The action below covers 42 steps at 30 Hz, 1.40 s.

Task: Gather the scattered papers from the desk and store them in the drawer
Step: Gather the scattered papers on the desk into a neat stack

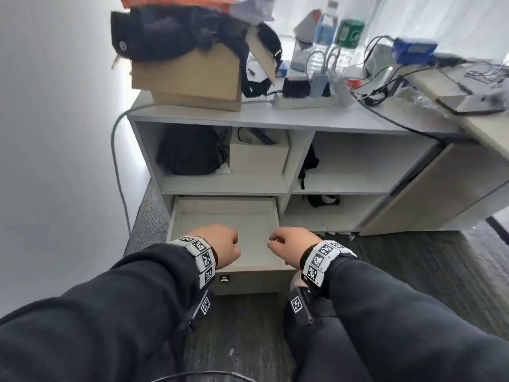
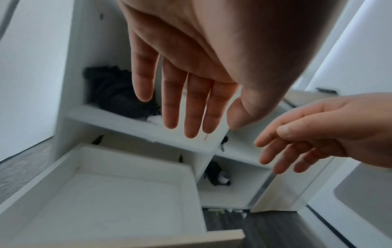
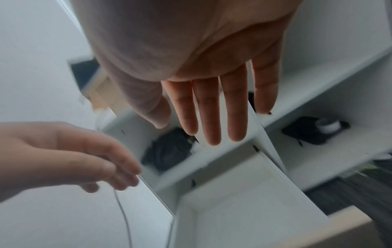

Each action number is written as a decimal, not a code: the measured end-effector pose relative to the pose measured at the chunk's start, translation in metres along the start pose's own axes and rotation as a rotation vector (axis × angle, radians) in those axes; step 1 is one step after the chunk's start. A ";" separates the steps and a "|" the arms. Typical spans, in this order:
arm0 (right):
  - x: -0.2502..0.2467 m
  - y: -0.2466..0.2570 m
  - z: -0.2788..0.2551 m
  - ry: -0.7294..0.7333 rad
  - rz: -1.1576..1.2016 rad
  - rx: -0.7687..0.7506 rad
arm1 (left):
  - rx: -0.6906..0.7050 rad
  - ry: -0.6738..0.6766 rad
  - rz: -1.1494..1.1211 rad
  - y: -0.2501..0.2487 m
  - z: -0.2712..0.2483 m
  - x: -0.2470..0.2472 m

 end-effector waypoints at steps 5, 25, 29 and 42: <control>-0.049 0.003 -0.101 -0.254 0.146 -0.129 | 0.148 -0.219 0.016 -0.069 -0.073 -0.050; 0.002 -0.205 -0.512 -0.890 0.470 0.300 | 0.866 -0.365 0.156 -0.402 -0.248 -0.060; 0.054 -0.237 -0.593 -0.949 0.514 0.511 | 1.019 -0.298 0.206 -0.465 -0.277 -0.023; 0.152 -0.297 -0.698 -0.851 0.371 1.038 | 1.274 -0.181 0.325 -0.568 -0.298 0.039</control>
Point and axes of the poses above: each hand's wrist, its own z-axis towards the middle knuckle, its own x-axis out of the palm, y = z × x, the point moved 7 cm from there along z, towards the middle knuckle, and after that the axes turned 13 degrees about y, right-handed, at the moved point
